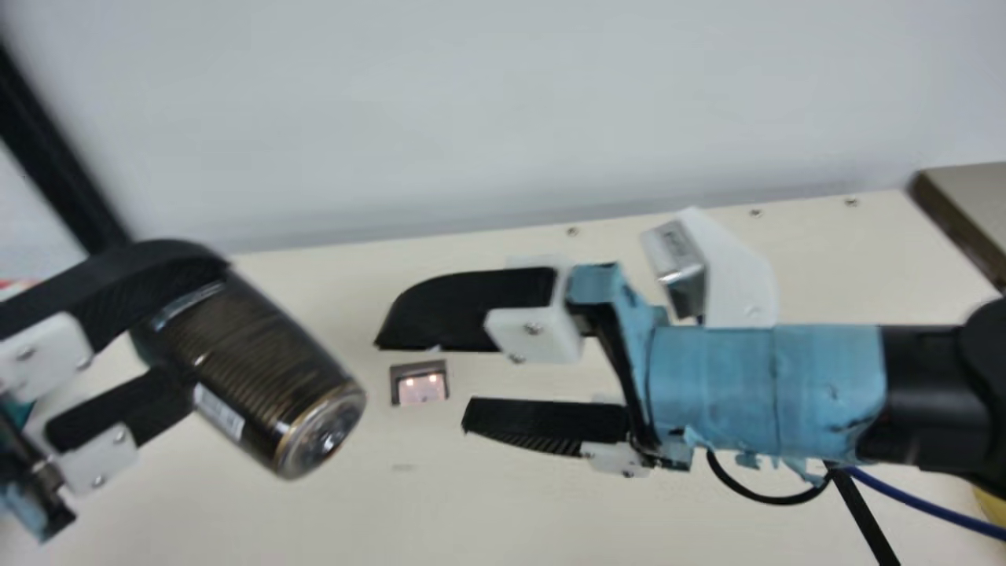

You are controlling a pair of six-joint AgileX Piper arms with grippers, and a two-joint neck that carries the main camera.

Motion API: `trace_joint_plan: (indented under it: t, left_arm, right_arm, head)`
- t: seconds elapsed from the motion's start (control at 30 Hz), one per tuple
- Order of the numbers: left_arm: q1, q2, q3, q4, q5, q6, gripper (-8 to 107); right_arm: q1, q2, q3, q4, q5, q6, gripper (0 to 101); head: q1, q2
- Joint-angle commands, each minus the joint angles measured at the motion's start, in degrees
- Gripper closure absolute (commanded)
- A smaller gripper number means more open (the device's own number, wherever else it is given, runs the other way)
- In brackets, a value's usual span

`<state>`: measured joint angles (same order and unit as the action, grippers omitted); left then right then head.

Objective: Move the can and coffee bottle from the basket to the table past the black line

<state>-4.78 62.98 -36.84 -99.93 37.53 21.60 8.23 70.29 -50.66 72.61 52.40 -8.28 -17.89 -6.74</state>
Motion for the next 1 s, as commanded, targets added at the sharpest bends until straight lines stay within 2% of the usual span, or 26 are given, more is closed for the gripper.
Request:
trace_joint_plan:
  t: [0.0, 0.1, 0.6, 0.97]
  left_arm:
    - [0.00, 0.00, 0.00, 0.00, 0.00, 0.00, 89]
    - [0.00, 0.00, 0.00, 0.00, 0.00, 0.00, 89]
    - [0.00, 0.00, 0.00, 0.00, 0.00, 0.00, 89]
    - [0.00, 0.00, 0.00, 0.00, 0.00, 0.00, 89]
  right_arm:
    - [0.00, 0.00, 0.00, 0.00, 0.00, 0.00, 0]
    - [0.00, 0.00, 0.00, 0.00, 0.00, 0.00, 0]
    - [0.20, 1.24, -0.37, 1.44, -0.33, -0.42, 0]
    - [5.22, 5.26, -2.55, 4.27, -2.22, 0.35, 0]
  head:
    - [1.01, 2.54]
    - [2.07, 6.66]
    - [2.07, 6.66]
    - [2.07, 6.66]
